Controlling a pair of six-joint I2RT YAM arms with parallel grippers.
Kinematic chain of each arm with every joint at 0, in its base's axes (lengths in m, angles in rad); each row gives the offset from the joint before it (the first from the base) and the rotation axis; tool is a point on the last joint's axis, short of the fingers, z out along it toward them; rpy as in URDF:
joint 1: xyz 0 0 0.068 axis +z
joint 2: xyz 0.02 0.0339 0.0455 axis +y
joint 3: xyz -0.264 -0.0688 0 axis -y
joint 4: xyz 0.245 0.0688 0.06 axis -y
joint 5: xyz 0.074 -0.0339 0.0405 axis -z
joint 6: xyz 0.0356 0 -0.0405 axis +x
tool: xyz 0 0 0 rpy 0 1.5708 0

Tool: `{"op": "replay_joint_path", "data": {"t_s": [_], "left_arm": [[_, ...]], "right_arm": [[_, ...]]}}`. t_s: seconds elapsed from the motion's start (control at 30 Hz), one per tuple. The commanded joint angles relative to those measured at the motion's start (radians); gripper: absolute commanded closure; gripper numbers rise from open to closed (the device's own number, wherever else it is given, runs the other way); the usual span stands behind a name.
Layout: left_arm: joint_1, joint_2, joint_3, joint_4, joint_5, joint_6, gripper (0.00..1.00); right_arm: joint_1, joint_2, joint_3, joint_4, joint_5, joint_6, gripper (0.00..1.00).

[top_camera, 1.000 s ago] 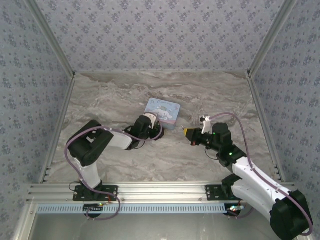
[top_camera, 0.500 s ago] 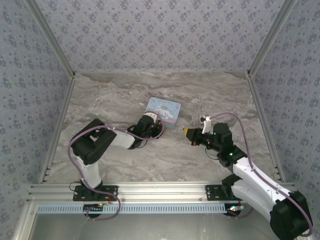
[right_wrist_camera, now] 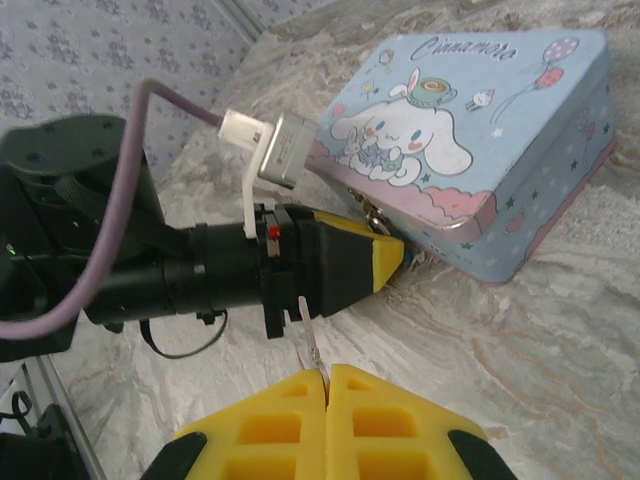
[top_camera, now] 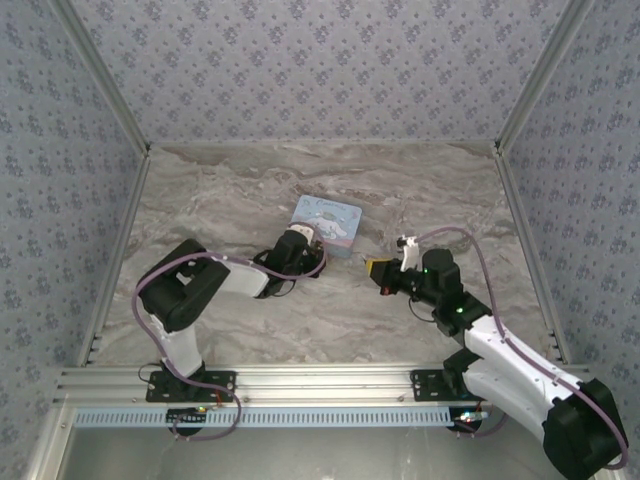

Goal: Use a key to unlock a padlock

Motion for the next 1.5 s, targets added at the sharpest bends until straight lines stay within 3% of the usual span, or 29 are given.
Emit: {"op": "replay_joint_path", "data": {"t_s": [0.0,0.27,0.67,0.97,1.47], "left_arm": [[-0.015,-0.067,0.010,-0.045,0.054,-0.063,0.79],[-0.030,-0.150,0.005,-0.043,0.129,-0.250,0.81],[-0.062,-0.218,0.016,-0.051,0.151,-0.478,0.83],[-0.082,-0.237,0.010,-0.039,0.132,-0.573,0.83],[-0.094,-0.250,0.010,-0.031,0.124,-0.606,0.84]], "right_arm": [[0.041,0.018,-0.026,0.022,0.064,-0.061,1.00],[0.144,0.079,-0.096,0.162,0.174,-0.162,1.00],[0.203,0.170,-0.151,0.290,0.245,-0.245,1.00],[0.214,0.324,-0.139,0.428,0.268,-0.272,1.00],[0.219,0.495,-0.098,0.574,0.316,-0.304,1.00]]}}
